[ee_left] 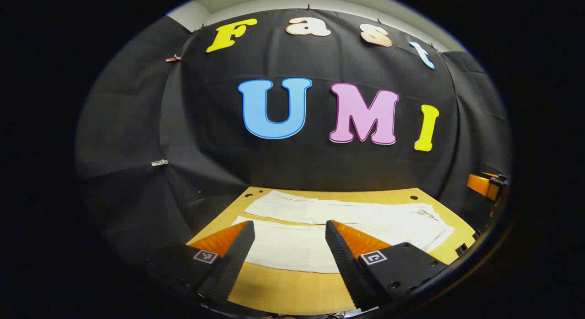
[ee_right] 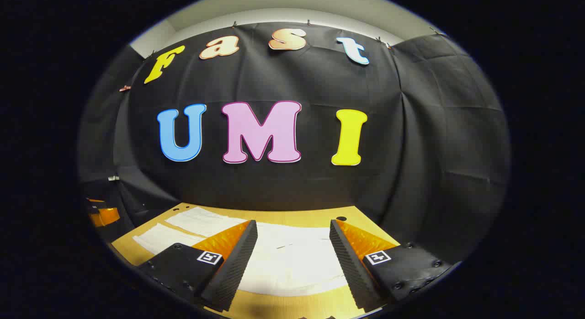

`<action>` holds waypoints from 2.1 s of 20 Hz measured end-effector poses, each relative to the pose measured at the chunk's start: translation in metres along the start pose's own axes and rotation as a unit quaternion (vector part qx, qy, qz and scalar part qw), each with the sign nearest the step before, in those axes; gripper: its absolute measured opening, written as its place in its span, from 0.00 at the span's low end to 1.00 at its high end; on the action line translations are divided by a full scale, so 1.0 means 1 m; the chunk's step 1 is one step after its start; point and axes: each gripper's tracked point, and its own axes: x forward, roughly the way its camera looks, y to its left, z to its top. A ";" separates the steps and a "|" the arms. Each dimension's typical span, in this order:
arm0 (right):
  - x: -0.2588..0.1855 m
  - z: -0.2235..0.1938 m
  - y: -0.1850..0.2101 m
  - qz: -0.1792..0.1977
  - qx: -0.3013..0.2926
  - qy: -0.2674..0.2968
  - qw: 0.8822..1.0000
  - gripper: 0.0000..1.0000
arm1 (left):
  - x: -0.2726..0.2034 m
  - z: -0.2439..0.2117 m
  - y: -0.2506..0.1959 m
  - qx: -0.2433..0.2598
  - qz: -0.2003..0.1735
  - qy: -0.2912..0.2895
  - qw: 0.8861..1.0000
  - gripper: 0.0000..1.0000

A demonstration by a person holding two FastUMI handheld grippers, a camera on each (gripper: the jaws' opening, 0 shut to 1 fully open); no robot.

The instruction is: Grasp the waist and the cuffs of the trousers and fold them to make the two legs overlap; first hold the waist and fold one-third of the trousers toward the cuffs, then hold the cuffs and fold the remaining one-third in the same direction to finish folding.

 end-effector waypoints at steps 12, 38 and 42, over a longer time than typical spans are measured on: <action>0.021 -0.014 -0.013 -0.007 -0.011 0.010 1.000 0.97 | 0.019 -0.008 -0.010 0.021 -0.013 0.012 1.000 0.97; 0.133 -0.168 -0.119 0.123 -0.315 0.186 0.922 0.98 | 0.050 -0.090 0.004 -0.011 0.050 0.106 0.993 0.97; 0.128 -0.208 -0.130 0.177 -0.346 0.244 0.889 0.98 | 0.057 -0.083 0.008 -0.013 0.044 0.112 0.993 0.97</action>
